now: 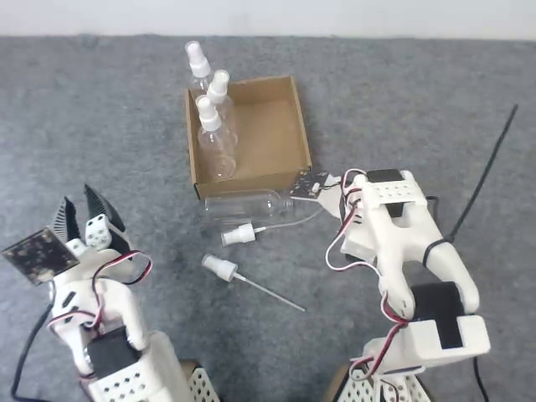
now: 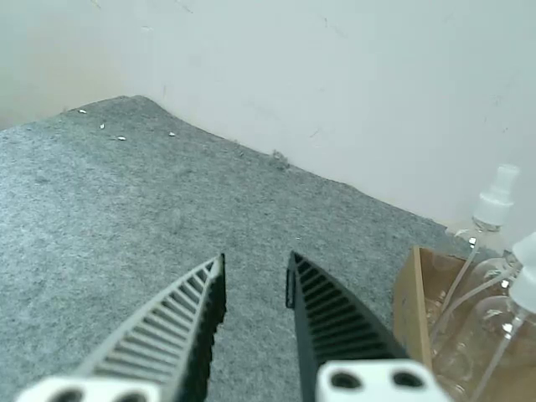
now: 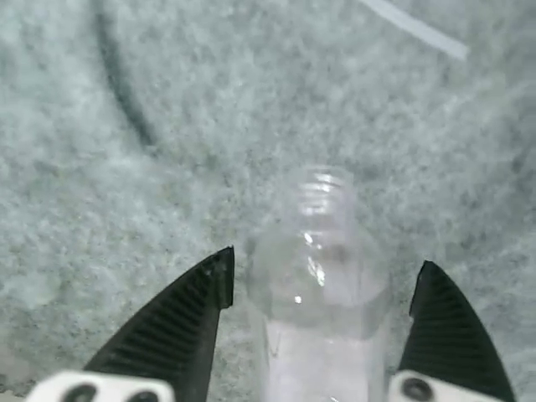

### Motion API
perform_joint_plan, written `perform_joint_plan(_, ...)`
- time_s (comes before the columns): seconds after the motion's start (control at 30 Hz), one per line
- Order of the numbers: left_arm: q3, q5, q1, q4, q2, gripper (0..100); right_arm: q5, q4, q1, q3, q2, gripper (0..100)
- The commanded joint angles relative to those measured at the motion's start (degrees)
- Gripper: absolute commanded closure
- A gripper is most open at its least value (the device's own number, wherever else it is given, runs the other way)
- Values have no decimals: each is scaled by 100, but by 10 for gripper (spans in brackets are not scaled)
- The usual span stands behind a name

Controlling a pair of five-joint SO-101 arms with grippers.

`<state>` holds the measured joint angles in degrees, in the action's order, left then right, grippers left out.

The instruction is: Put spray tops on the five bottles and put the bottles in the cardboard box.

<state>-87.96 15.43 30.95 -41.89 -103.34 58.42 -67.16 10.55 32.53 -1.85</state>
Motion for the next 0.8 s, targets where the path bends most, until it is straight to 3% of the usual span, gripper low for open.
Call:
perform_joint_plan(0.0, 13, 62, 0, 202, -105, 887, -35, 84, 154, -62, 374, 713)
perform_joint_plan(0.77, 13, 62, 0, 202, -105, 887, -26, 57, -119, -62, 374, 714)
